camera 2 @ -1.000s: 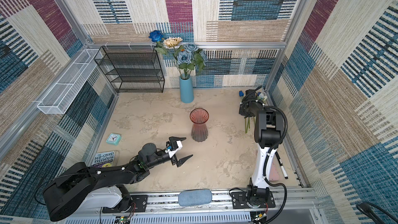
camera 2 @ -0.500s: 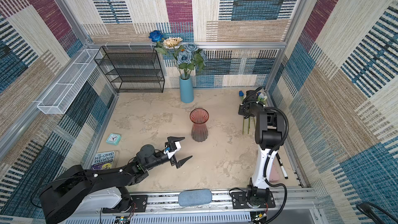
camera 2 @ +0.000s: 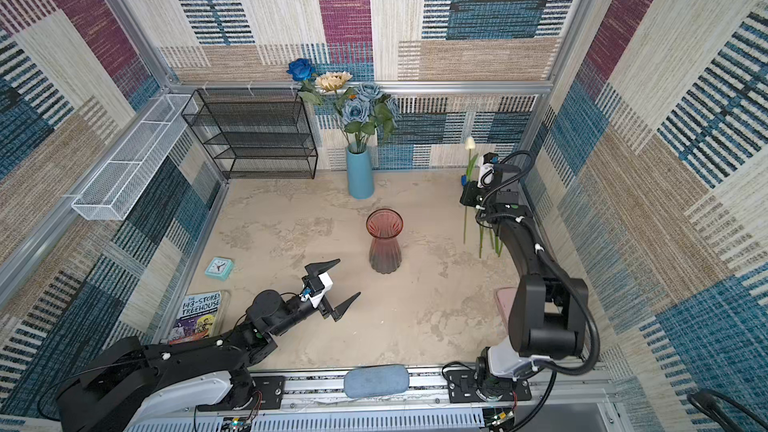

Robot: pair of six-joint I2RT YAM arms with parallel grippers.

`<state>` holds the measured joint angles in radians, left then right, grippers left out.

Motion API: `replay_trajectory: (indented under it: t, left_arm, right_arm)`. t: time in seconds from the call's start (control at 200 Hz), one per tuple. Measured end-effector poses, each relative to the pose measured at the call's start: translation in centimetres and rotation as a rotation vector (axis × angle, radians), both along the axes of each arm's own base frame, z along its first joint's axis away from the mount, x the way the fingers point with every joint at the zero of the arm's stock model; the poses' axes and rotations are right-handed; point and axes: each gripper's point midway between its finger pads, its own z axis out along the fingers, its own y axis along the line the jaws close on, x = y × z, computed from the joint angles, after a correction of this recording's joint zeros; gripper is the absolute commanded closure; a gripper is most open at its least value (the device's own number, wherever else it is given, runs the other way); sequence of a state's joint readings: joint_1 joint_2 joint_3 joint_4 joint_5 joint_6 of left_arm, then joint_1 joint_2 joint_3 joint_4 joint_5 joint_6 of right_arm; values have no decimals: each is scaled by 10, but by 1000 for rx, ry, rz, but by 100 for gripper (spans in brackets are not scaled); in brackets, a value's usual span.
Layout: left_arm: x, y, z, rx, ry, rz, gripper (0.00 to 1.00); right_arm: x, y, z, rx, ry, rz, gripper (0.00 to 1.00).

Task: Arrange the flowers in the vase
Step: 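Grasp the white tulip's stem with the right gripper, then lift the white tulip up off the table with the right gripper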

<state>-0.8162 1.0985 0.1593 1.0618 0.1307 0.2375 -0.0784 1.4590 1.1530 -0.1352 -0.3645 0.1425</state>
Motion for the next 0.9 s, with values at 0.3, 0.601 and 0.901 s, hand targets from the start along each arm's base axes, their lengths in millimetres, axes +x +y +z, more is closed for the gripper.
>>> replay_trajectory:
  t: [0.3,0.601,0.901]
  left_arm:
    - [5,1,-11,21,22,27,0]
    - [8,4,-7,0,12,46,0]
    - [9,2,-8,3,17,47,0]
  right_arm:
    - [-102,101,94,74,-565,379,100]
    - [-163,163,160,158,-935,601,100]
    - [-156,198,172,251,-1032,665,100]
